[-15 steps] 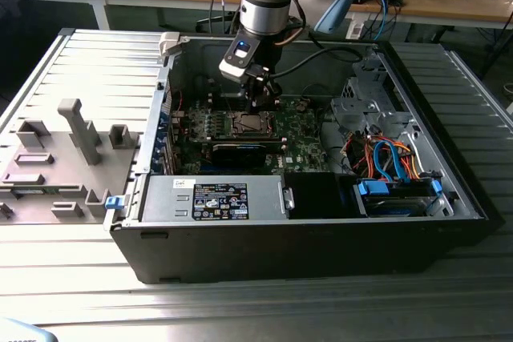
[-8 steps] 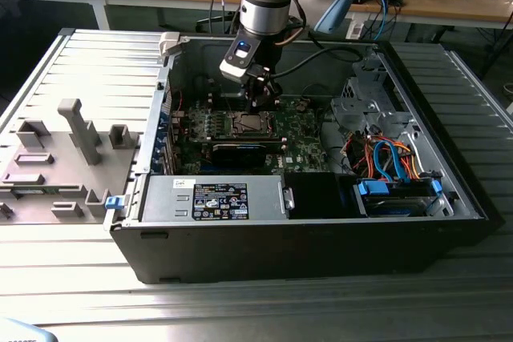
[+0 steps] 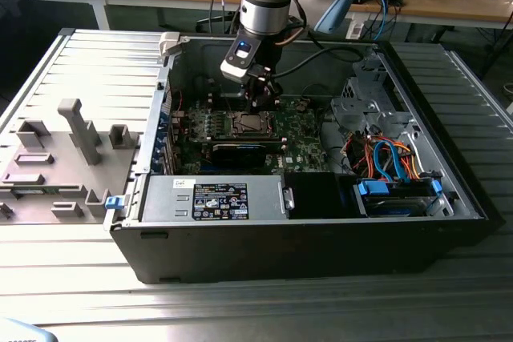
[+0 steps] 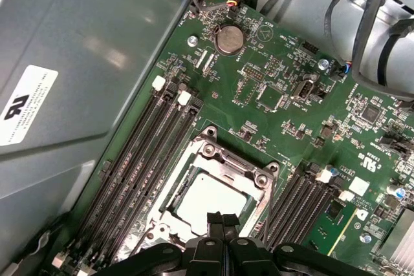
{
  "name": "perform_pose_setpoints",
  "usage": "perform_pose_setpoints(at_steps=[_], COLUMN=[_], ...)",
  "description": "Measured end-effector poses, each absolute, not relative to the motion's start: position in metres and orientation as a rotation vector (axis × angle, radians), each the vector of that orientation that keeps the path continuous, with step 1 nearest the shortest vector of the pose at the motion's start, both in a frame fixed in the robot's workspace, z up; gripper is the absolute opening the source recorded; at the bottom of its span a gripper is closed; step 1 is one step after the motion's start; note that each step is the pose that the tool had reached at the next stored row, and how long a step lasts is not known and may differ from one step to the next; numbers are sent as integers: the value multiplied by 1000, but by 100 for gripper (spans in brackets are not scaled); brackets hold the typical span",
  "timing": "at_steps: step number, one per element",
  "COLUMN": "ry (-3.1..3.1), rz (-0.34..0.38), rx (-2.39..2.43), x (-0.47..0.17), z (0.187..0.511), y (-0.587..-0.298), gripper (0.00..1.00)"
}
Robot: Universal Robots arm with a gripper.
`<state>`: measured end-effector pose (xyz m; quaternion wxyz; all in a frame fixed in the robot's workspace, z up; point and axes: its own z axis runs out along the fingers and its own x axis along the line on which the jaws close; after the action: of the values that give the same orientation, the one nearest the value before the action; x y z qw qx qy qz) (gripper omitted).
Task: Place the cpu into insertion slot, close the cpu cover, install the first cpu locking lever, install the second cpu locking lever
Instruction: 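Install the first cpu locking lever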
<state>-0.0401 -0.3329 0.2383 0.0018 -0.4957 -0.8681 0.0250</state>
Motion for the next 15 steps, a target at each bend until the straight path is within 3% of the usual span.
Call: perform_pose_setpoints(at_steps=[15], ry=[-2747], rz=[79], rx=[-1516], x=[-40], z=[238], y=[-333], gripper=[11])
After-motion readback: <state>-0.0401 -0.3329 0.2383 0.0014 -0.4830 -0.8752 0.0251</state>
